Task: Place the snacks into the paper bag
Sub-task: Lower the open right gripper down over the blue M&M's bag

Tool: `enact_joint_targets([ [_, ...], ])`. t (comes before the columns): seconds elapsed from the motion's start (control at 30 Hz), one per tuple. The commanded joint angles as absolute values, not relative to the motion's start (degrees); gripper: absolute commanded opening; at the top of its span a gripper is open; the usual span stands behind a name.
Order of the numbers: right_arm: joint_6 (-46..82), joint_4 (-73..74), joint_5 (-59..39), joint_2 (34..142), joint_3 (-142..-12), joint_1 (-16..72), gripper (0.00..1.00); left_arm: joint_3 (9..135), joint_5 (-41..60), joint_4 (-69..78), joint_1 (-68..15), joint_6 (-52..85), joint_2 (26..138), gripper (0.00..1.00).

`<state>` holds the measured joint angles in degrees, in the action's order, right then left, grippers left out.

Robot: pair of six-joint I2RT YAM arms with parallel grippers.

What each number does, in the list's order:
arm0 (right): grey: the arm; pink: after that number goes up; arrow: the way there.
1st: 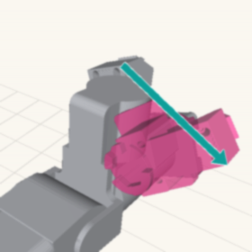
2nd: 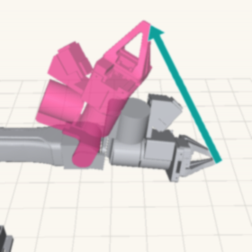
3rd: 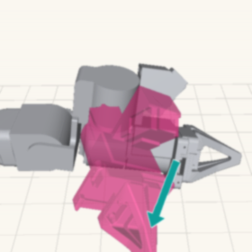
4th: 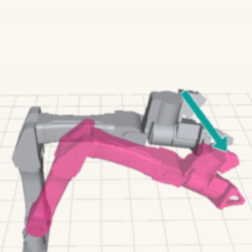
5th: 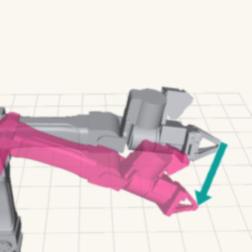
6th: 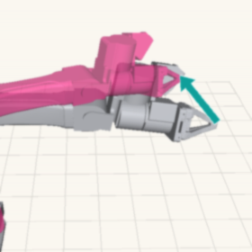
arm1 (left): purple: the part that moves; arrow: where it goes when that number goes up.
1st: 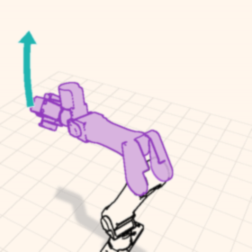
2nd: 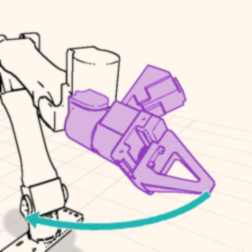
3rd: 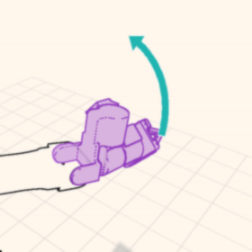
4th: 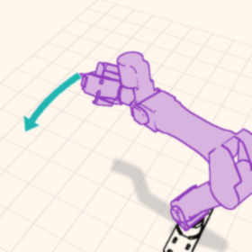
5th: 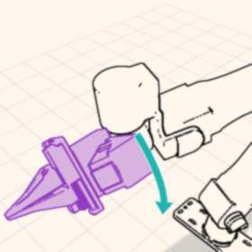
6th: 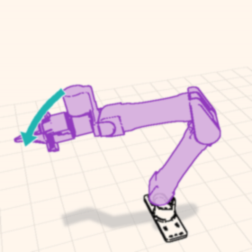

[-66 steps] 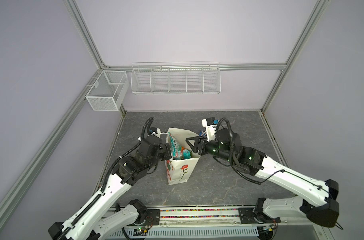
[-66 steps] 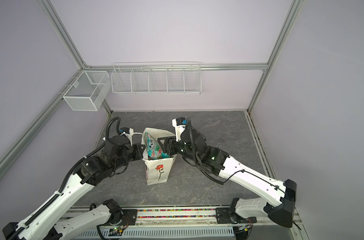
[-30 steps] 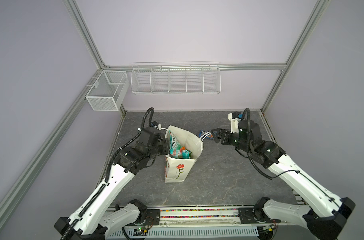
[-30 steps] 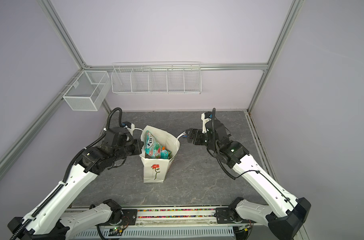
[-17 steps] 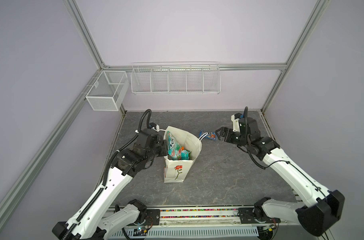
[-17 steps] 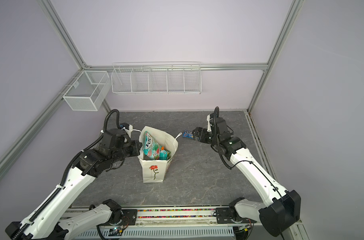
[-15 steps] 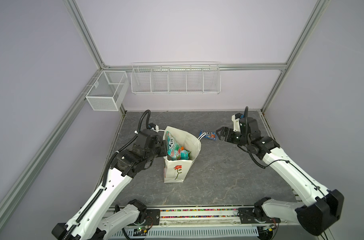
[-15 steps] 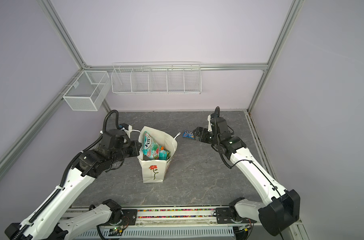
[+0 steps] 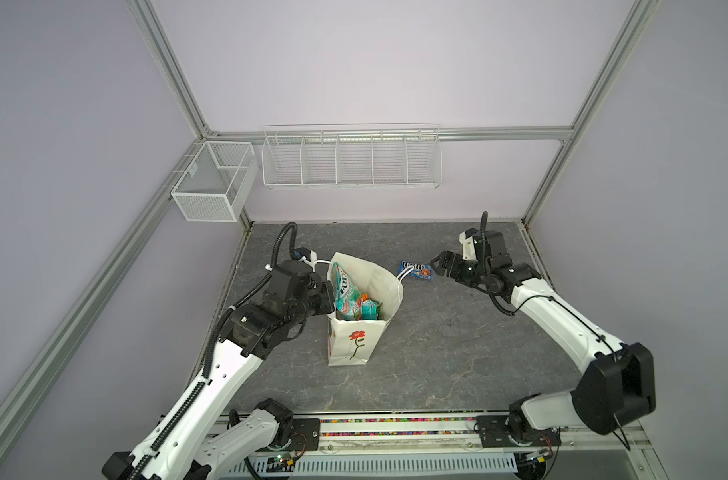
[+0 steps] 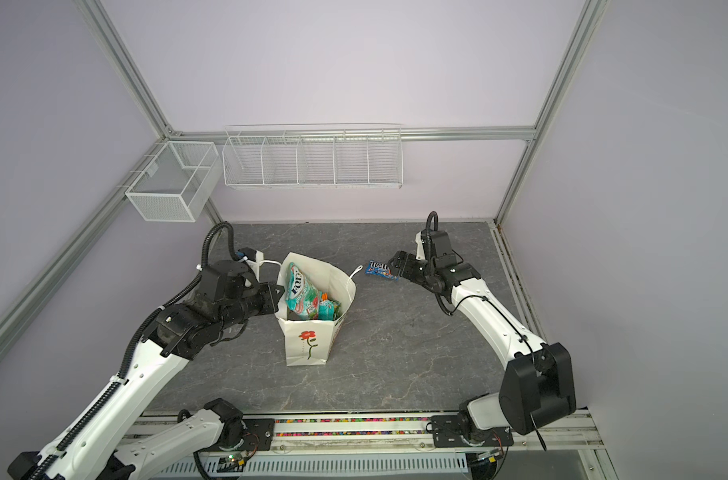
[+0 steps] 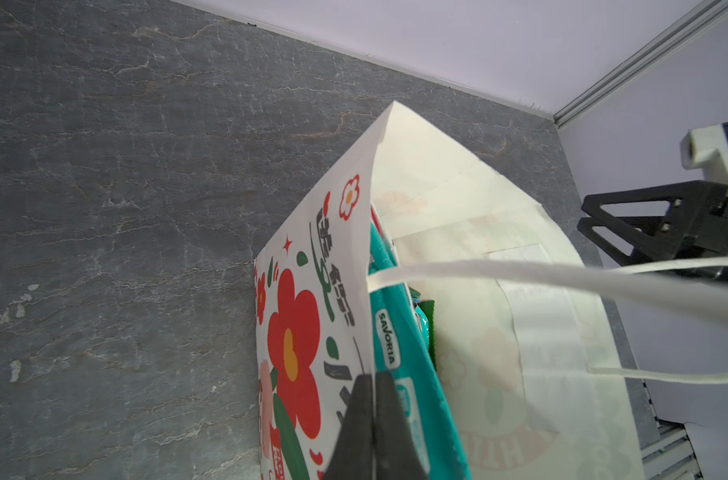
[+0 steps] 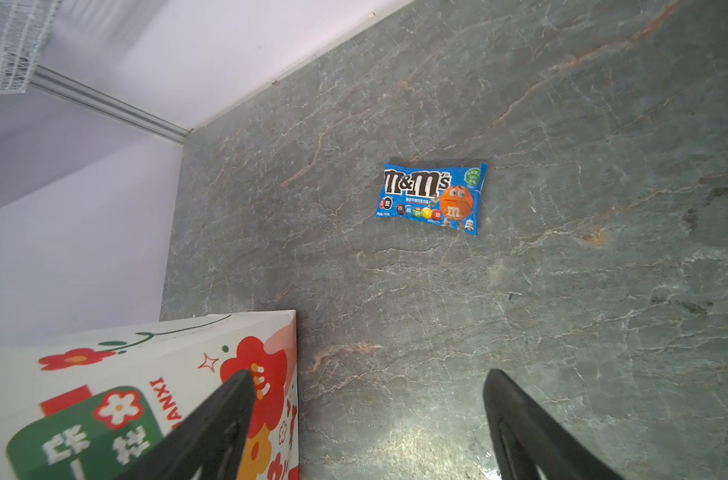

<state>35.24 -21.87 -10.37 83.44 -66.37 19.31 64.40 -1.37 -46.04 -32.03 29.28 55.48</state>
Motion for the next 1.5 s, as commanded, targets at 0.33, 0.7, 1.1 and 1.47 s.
enact_joint_targets([
  [0.33,37.7,-15.0,-12.1,95.0,-68.1,16.5,0.84,65.0,2.0,-37.7,-31.6,28.4,54.7,0.0],
  [0.7,45.3,-1.8,-16.8,101.6,-65.1,13.6,0.81,65.0,4.8,-36.0,-31.6,29.1,56.6,0.0],
  [1.1,50.1,6.5,-15.7,108.1,-63.9,13.0,0.74,65.5,5.0,-36.6,-31.6,29.0,57.0,0.0],
  [1.47,54.0,14.3,-18.4,112.6,-62.2,12.1,0.7,64.8,4.9,-36.5,-31.6,29.0,56.6,0.0],
])
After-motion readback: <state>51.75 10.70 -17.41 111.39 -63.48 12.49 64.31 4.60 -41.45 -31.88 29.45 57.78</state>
